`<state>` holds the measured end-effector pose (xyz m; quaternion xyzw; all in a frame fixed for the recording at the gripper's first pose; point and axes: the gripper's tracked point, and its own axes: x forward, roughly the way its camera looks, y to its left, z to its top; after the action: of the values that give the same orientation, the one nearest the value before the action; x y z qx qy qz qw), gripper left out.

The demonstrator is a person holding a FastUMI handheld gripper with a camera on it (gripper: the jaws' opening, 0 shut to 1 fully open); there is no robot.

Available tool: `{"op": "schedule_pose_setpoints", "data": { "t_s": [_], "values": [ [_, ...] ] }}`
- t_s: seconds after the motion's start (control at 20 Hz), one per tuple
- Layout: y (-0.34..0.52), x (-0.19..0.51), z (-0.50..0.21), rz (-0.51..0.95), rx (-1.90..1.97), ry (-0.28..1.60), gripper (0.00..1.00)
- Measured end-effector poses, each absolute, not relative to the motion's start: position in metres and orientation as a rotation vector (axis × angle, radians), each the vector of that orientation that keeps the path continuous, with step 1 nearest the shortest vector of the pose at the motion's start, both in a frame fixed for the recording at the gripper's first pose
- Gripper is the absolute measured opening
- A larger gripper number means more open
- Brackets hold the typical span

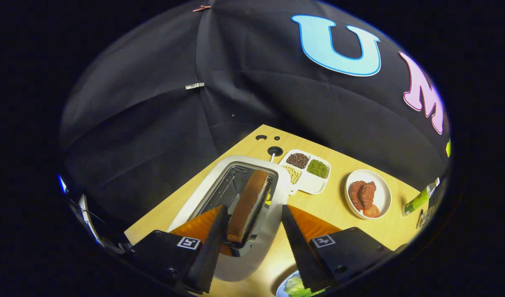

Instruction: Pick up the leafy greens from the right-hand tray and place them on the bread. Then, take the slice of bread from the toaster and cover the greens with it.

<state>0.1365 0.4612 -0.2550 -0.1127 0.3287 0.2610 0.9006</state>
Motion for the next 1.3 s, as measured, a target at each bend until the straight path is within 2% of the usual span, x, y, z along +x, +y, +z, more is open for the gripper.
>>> {"op": "schedule_pose_setpoints", "data": {
  "t_s": [0.15, 0.2, 0.3, 0.55, 0.75, 0.85, 0.9, 1.3],
  "values": [
    [0.458, 0.14, -0.256, 0.529, -0.233, 0.68, 0.8],
    [0.458, 0.139, -0.255, 0.53, -0.231, 0.679, 0.74],
    [0.459, 0.14, -0.252, 0.528, -0.248, 0.656, 0.71],
    [0.461, 0.142, -0.251, 0.514, -0.28, 0.63, 0.71],
    [0.47, 0.139, -0.25, 0.546, -0.257, 0.629, 0.36],
    [0.474, 0.129, -0.256, 0.57, -0.227, 0.685, 0.19],
    [0.476, 0.132, -0.254, 0.578, -0.226, 0.674, 0.16],
    [0.464, 0.126, -0.22, 0.634, -0.163, 0.666, 0.15]
  ]
}}
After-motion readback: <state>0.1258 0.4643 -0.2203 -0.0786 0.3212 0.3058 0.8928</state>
